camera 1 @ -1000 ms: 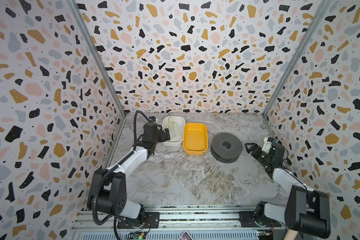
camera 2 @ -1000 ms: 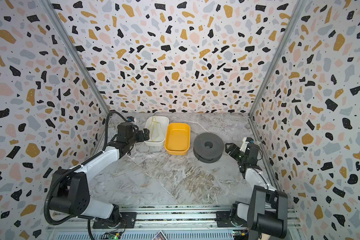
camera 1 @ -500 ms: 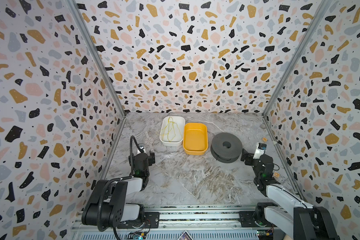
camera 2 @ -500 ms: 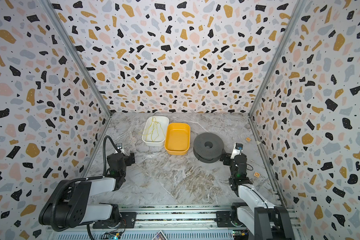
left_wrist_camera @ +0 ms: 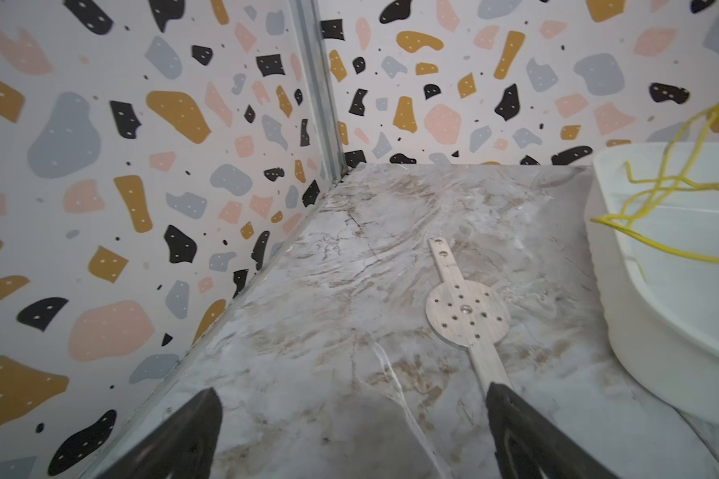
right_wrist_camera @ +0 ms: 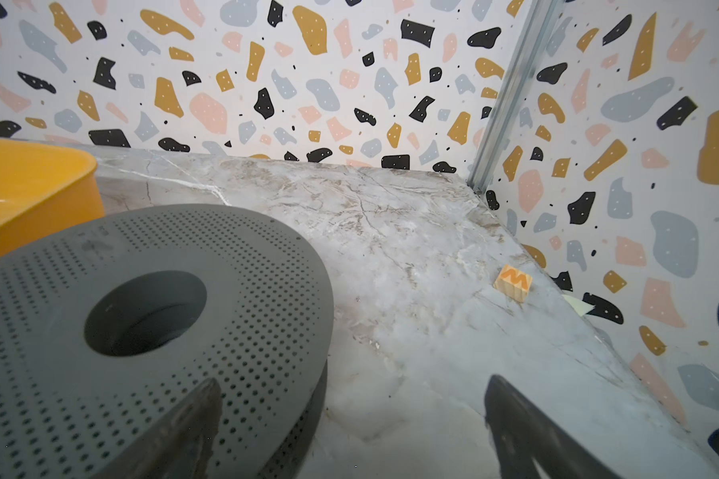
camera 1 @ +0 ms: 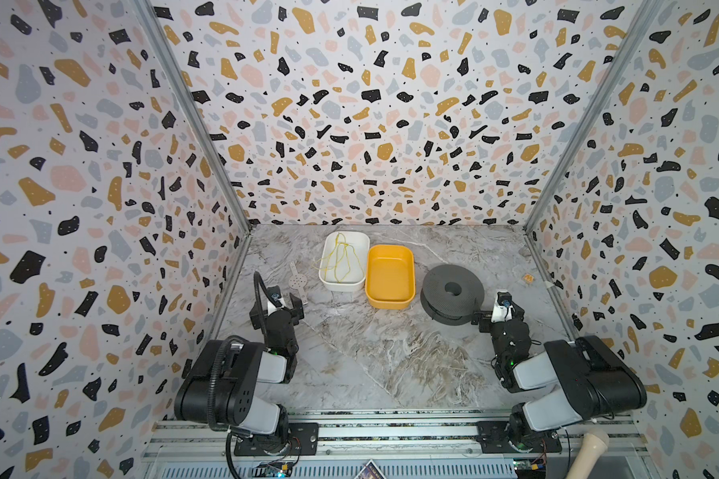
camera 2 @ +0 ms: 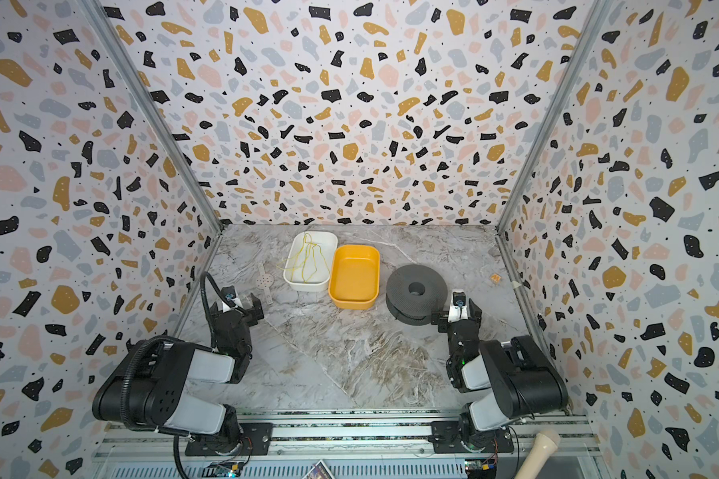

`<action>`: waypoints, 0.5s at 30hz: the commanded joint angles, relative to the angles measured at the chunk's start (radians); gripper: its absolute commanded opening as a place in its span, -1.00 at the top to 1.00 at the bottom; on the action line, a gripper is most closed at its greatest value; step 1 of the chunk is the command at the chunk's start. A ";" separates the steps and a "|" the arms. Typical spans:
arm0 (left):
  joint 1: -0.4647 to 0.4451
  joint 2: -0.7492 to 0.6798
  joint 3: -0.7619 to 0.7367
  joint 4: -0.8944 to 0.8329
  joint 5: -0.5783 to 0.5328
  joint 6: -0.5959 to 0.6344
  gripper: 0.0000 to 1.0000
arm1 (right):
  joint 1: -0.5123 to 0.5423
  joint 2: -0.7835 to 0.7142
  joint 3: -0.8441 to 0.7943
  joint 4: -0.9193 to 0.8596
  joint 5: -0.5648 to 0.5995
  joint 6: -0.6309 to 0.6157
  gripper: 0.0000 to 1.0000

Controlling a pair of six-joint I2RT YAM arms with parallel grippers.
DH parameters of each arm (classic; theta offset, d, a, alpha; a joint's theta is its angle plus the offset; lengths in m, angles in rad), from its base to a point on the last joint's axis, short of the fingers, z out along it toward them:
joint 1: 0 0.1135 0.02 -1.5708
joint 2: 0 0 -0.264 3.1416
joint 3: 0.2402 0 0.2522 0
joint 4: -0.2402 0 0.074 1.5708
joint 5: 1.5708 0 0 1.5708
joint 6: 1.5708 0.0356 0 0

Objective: Wrap the cables

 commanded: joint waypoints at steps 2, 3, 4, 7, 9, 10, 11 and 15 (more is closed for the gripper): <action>0.010 -0.009 0.022 0.024 -0.072 -0.041 -0.99 | -0.058 -0.015 0.099 -0.078 -0.025 0.051 -0.98; 0.011 -0.008 0.017 0.035 -0.072 -0.040 -0.99 | -0.065 -0.023 0.083 -0.062 -0.037 0.053 -0.98; 0.011 -0.012 0.013 0.041 -0.074 -0.040 -0.99 | -0.070 -0.027 0.087 -0.076 -0.037 0.059 -0.98; 0.011 -0.012 0.014 0.038 -0.076 -0.040 -0.99 | -0.066 -0.024 0.085 -0.065 -0.028 0.055 -0.98; 0.011 -0.015 0.014 0.033 -0.074 -0.041 -0.99 | -0.066 -0.025 0.085 -0.066 -0.028 0.056 -0.98; 0.012 -0.017 0.013 0.034 -0.074 -0.041 -0.99 | -0.058 -0.025 0.086 -0.070 -0.024 0.047 -0.98; 0.012 -0.014 0.013 0.035 -0.074 -0.041 -0.99 | -0.053 -0.021 0.088 -0.068 -0.015 0.048 -0.98; 0.011 -0.014 0.013 0.035 -0.074 -0.042 -0.99 | -0.056 -0.022 0.087 -0.066 -0.017 0.048 -0.98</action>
